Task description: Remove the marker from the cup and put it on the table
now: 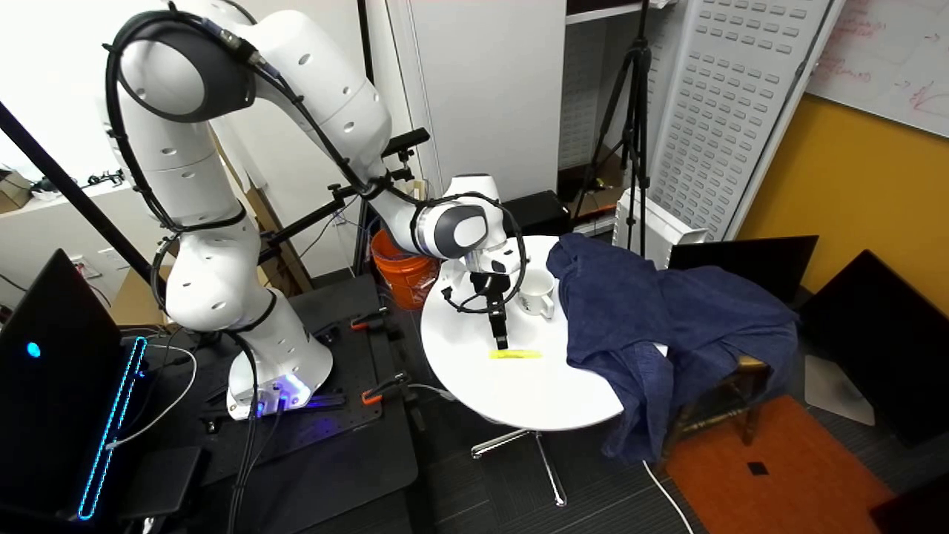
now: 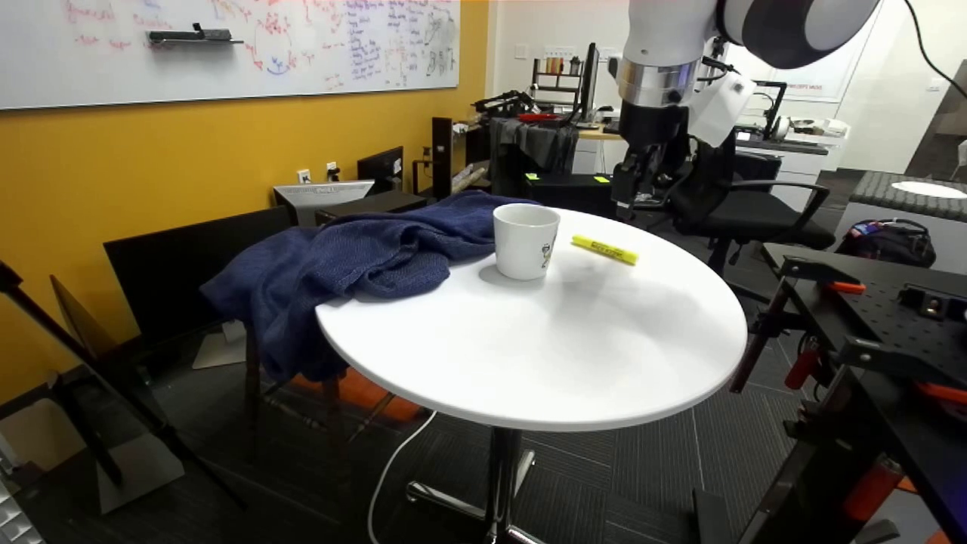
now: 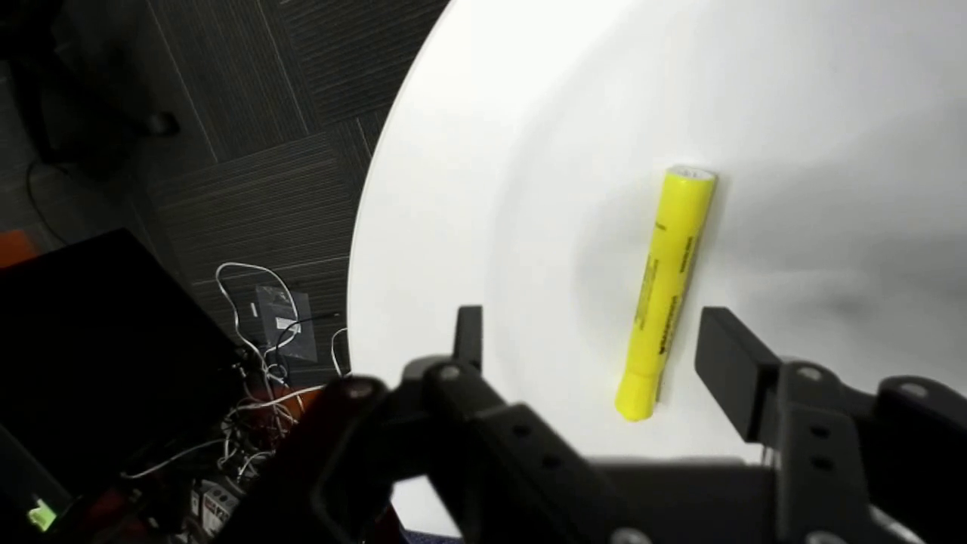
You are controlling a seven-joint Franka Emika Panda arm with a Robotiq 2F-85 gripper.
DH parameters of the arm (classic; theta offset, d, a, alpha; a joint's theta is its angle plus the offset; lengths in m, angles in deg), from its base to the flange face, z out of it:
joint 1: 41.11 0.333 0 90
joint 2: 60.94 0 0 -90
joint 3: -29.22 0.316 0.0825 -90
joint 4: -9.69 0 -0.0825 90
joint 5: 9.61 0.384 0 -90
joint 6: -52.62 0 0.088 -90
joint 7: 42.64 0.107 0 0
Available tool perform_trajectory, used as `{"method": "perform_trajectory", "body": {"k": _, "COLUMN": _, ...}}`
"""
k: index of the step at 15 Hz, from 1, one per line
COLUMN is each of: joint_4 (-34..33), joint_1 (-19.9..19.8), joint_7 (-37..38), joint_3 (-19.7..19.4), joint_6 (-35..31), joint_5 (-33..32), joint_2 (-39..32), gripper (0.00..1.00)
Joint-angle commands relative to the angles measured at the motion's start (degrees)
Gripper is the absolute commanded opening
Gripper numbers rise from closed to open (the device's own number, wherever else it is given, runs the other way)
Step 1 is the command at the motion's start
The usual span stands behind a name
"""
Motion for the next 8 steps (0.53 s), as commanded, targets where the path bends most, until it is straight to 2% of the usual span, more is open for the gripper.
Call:
{"method": "perform_trajectory", "body": {"k": 1, "joint_4": 0.66, "joint_1": 1.13, "joint_7": 1.76, "joint_3": -1.08, "joint_6": -0.4, "joint_5": -0.91, "joint_2": 0.59, "gripper": 1.0}}
{"method": "perform_trajectory", "body": {"k": 8, "joint_4": 3.21, "joint_1": 0.5, "joint_7": -2.15, "joint_3": -0.35, "joint_6": -2.84, "joint_5": 1.06, "joint_2": 4.61, "gripper": 1.0}}
